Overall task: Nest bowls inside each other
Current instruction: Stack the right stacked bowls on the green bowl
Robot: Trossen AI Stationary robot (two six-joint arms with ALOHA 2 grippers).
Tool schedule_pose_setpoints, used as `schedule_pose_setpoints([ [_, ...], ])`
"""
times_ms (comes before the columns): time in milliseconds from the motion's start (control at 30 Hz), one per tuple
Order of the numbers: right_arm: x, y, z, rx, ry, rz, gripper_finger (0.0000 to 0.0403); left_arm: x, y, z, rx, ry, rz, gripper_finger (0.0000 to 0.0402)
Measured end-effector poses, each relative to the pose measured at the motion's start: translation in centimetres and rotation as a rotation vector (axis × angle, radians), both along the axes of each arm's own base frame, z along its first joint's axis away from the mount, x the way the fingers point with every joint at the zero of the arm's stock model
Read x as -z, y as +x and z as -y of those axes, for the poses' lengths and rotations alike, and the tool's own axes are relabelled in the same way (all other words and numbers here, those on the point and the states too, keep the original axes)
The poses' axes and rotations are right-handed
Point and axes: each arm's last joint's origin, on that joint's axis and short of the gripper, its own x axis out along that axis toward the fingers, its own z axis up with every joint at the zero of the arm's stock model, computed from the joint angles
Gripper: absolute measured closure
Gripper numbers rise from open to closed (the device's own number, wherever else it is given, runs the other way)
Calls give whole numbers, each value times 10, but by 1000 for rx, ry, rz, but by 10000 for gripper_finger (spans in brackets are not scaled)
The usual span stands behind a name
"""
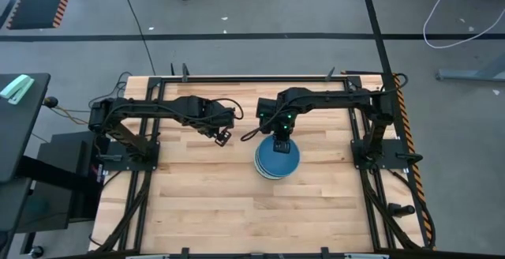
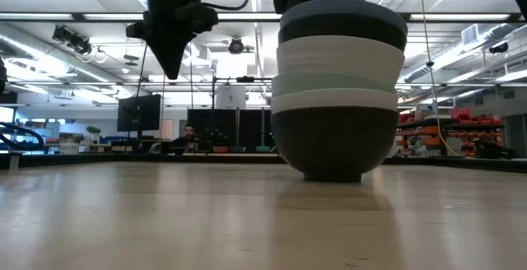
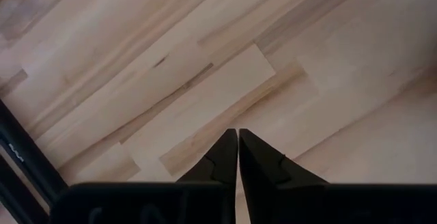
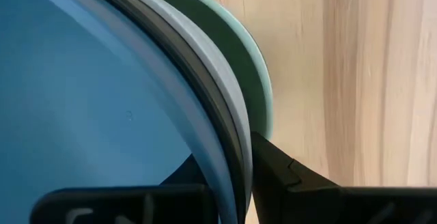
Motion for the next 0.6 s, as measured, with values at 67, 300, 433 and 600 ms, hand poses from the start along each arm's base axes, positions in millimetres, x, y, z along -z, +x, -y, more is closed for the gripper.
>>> schedule_pose_setpoints([
  [67,0,-1,0,9,3,-17,349,0,0,-1,-3,9,0,378],
  [300,0,-3,0,22,0,-40,349,0,0,-1,0,10,4,388],
  [433,0,-3,0,30,1,-42,349,0,0,-1,-1,10,4,389],
  [600,0,-3,-3,29,2,-44,349,0,1,-1,-1,10,6,382],
])
